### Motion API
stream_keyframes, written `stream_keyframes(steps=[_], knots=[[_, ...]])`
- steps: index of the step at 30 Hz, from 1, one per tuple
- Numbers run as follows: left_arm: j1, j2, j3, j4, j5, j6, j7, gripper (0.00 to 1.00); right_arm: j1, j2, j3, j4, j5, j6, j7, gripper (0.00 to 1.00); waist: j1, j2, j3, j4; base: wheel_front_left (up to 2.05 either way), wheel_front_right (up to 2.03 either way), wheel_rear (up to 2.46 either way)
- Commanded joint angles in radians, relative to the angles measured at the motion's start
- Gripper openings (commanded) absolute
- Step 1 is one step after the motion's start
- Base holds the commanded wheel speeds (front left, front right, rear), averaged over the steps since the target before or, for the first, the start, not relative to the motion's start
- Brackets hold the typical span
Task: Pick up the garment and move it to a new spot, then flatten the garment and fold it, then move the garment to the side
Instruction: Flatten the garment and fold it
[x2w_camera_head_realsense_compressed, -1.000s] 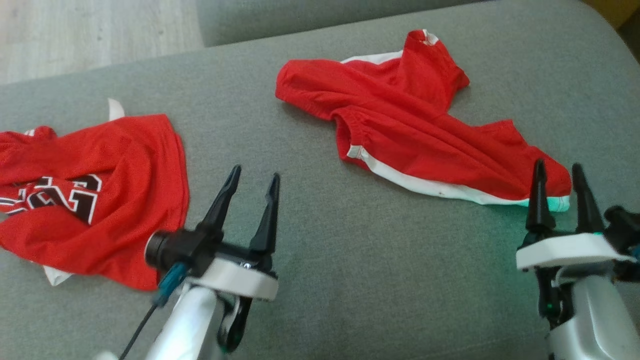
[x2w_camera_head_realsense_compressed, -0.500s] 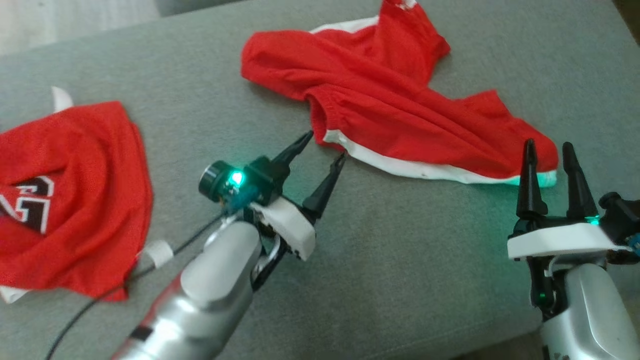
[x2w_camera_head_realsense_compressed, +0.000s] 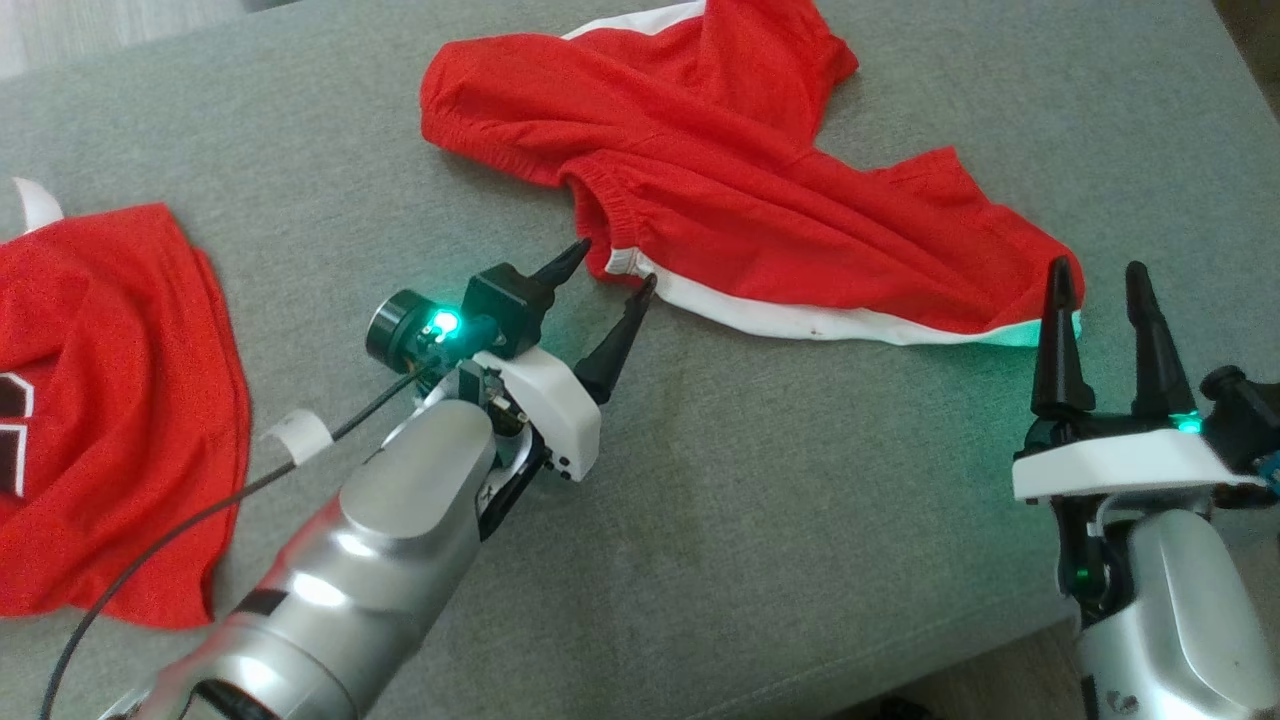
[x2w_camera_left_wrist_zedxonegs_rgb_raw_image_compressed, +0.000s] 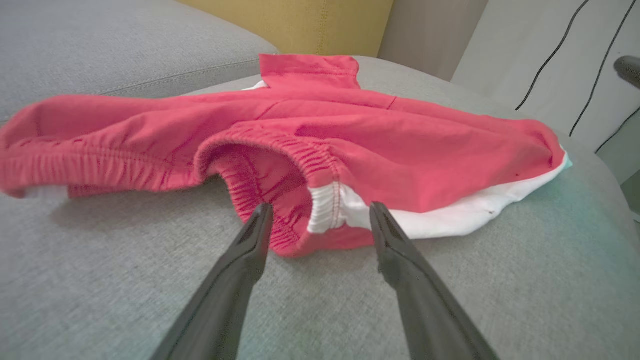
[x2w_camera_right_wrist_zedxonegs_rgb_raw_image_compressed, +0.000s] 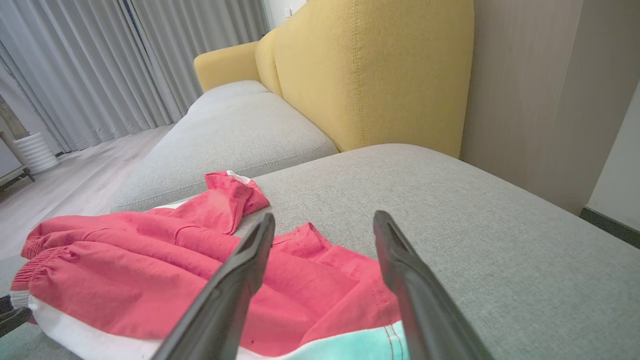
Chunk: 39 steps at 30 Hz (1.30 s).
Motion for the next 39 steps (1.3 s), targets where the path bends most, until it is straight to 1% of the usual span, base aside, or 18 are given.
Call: stream_keyframes(steps=[1,9,10,11,12,17,22,29,35,39], knots=[[-0.059,0.014,0.001,-0.011,-0.025,0.002,-0.019,1.00,-0.024,-0.005,0.030,-0.031,0.010,-0.001,-0.010,1.00,-0.0001,0.0000,0.002,-0.004,0.00,0.00,0.00],[-0.083,0.007,-0.051,0.020,-0.103,0.002,-0.043,1.00,-0.022,-0.005,0.030,-0.029,0.011,-0.001,-0.010,1.00,-0.0001,0.0000,0.008,-0.009,0.00,0.00,0.00],[-0.085,0.006,-0.060,0.023,-0.112,0.002,-0.045,0.84,-0.022,-0.005,0.030,-0.028,0.011,-0.001,-0.010,1.00,-0.0001,0.0000,0.008,-0.009,0.00,0.00,0.00],[-0.087,0.006,-0.070,0.026,-0.121,0.002,-0.048,0.40,-0.022,-0.005,0.031,-0.027,0.011,-0.001,-0.010,1.00,-0.0001,0.0000,0.008,-0.009,0.00,0.00,0.00],[-0.088,0.006,-0.079,0.028,-0.129,0.002,-0.051,0.00,-0.023,-0.005,0.031,-0.027,0.011,-0.001,-0.010,1.00,-0.0001,0.0000,0.008,-0.009,0.00,0.00,0.00],[-0.084,0.011,-0.102,0.023,-0.163,0.002,-0.083,0.00,-0.018,-0.005,0.037,-0.030,-0.003,-0.001,-0.010,1.00,-0.0001,0.0000,-0.001,0.010,0.00,0.00,0.00],[-0.068,0.023,-0.064,0.013,-0.158,0.005,-0.107,0.00,-0.005,-0.005,0.042,-0.016,-0.031,-0.001,-0.010,1.00,-0.0001,0.0000,-0.019,0.044,0.00,0.00,0.00],[-0.008,0.045,0.012,-0.088,-0.090,0.036,-0.109,0.00,0.031,-0.005,0.077,0.020,-0.073,-0.001,0.007,1.00,-0.0001,0.0000,-0.036,0.096,0.00,0.00,0.00],[0.046,0.060,0.042,-0.129,-0.028,0.047,-0.109,0.00,0.085,-0.005,0.036,0.046,-0.101,-0.001,0.051,1.00,-0.0001,0.0000,-0.052,0.108,0.00,0.00,0.00],[0.072,0.064,0.058,-0.143,0.006,0.057,-0.109,0.00,0.111,-0.005,0.011,0.067,-0.098,-0.001,0.078,1.00,-0.0001,0.0000,-0.059,0.109,0.00,0.00,0.00]])
